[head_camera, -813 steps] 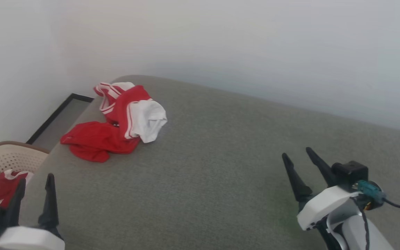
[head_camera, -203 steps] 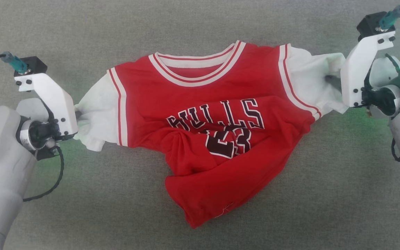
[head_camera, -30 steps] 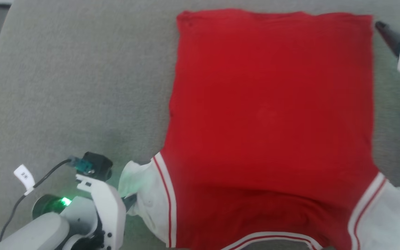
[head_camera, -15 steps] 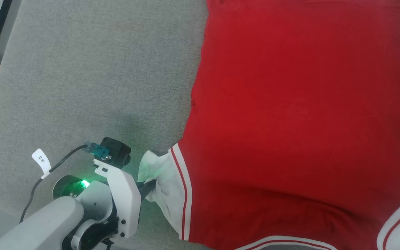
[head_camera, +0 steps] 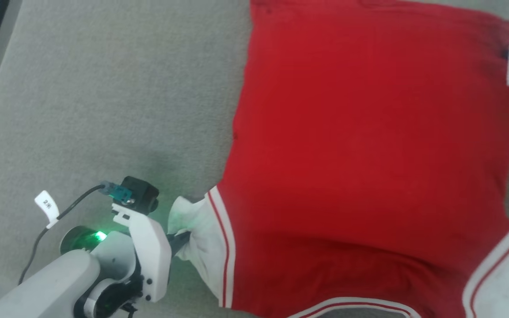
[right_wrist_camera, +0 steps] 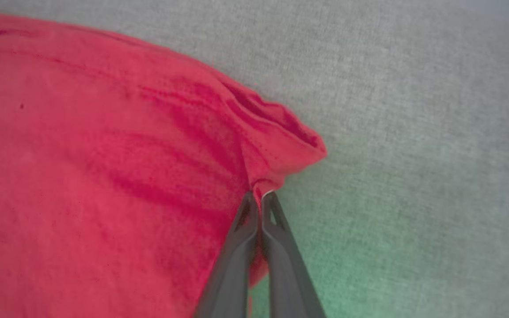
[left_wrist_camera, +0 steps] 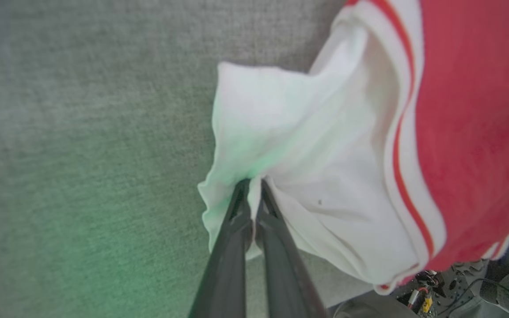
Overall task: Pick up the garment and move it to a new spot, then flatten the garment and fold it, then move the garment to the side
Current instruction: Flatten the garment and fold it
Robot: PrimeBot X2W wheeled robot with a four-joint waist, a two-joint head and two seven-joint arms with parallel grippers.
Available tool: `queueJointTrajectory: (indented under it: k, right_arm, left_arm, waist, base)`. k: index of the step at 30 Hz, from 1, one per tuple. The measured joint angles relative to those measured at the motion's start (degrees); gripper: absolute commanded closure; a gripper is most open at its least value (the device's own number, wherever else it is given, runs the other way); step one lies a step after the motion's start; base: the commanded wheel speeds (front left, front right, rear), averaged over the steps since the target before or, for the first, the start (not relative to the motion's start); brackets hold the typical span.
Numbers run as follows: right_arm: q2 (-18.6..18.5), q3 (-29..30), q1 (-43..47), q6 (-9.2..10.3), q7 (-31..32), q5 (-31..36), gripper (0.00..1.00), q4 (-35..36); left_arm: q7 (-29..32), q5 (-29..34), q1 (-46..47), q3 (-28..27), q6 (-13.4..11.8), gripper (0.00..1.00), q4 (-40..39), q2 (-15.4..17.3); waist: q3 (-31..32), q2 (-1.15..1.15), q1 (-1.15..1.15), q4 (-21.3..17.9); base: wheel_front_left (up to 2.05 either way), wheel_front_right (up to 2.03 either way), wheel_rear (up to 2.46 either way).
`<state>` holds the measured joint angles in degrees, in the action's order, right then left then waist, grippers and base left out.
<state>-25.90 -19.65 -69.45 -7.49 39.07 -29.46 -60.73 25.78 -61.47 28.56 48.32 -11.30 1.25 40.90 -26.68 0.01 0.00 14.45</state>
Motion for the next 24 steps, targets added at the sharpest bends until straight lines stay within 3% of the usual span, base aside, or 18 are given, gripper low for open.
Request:
queueJointTrajectory:
  k: [12,18,24]
  right_arm:
    - [-2.3,-13.8,10.8,0.00,2.5,-10.1,1.00,16.6]
    - [-6.8,-19.3,17.8,0.00,2.0,-15.4,1.00,27.7]
    - [-11.2,-19.9,26.3,0.00,1.3,-19.4,1.00,36.9]
  left_arm:
    - [0.0,-1.3,-2.5,-1.9,-2.8,1.00,0.3,4.6]
    - [-0.2,-2.2,-4.2,-2.9,-4.3,1.00,-0.1,6.5]
    - [-0.2,-2.8,-5.9,-3.4,-5.3,1.00,-1.2,8.2]
  waist:
    - [6.1,-0.01,0.00,-7.4]
    - [9.4,0.00,0.00,-11.4]
    - [12.1,0.00,0.00,-14.9]
  base:
    - [0.00,0.00,0.00]
    - [0.00,0.00,0.00]
    - [0.00,0.00,0.00]
